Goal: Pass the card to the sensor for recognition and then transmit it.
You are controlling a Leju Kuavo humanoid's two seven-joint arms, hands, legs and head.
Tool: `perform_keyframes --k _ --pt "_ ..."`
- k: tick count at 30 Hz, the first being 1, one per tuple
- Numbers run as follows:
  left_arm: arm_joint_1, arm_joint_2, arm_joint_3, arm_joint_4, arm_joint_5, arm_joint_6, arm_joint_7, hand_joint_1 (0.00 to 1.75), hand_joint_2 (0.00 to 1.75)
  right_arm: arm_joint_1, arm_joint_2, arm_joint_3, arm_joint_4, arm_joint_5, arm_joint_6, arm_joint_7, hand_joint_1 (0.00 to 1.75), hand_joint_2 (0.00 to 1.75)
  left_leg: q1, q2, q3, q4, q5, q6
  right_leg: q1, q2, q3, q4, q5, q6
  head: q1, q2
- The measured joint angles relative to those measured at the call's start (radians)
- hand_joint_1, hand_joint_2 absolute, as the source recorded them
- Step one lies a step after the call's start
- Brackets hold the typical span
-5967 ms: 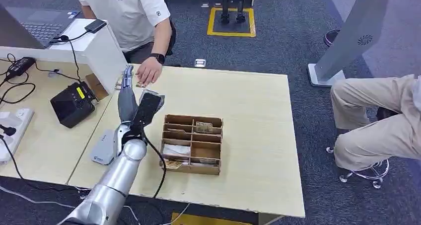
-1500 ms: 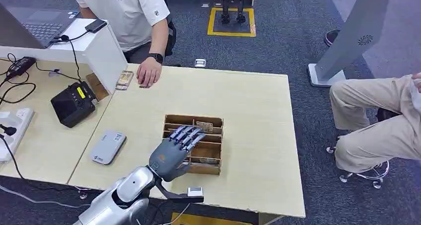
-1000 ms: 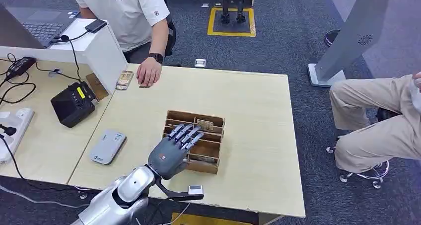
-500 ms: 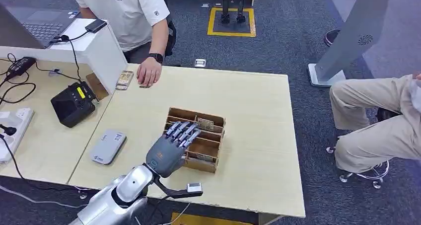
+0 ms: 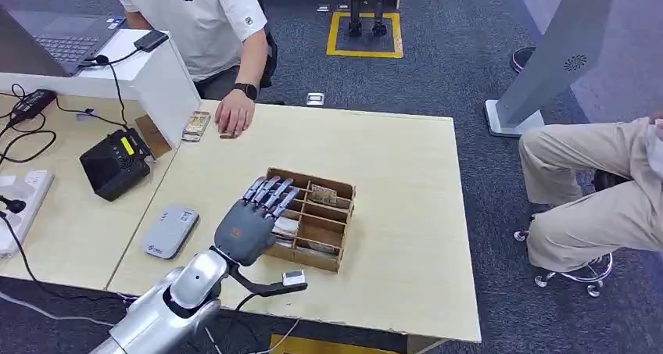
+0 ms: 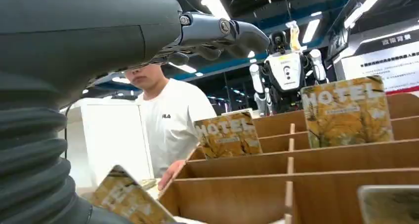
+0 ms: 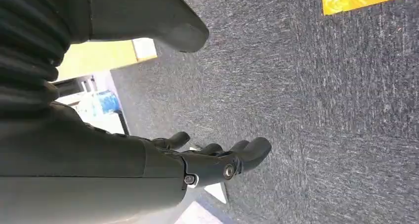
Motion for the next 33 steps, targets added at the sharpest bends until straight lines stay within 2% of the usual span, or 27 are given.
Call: perform_keyframes --k 9,24,33 --pt "-0.002 0.014 0.013 0.000 -0.020 -0.012 0.016 0.00 1.75 0.000 0.000 -0.003 0.000 0.000 -0.002 0.000 0.00 1.75 0.000 0.000 0.000 0.000 0.000 0.000 0.000 0.000 0.000 0.000 0.000 0.000 0.000 0.000" --pt "-0.026 0.028 0.013 0.000 0.031 -0.169 0.029 0.00 1.75 -0.002 0.003 -0.012 -0.008 0.000 -0.009 0.000 0.00 1.75 0.000 0.000 0.000 0.000 0.000 0.000 0.000 0.000 0.000 0.000 0.000 0.000 0.000 0.000" --pt "-0.035 0.029 0.013 0.000 0.051 -0.191 0.031 0.03 1.75 -0.002 0.003 -0.012 -0.011 0.000 -0.009 0.000 0.00 1.75 0.000 0.000 0.000 0.000 0.000 0.000 0.000 0.000 0.000 0.000 0.000 0.000 0.000 0.000"
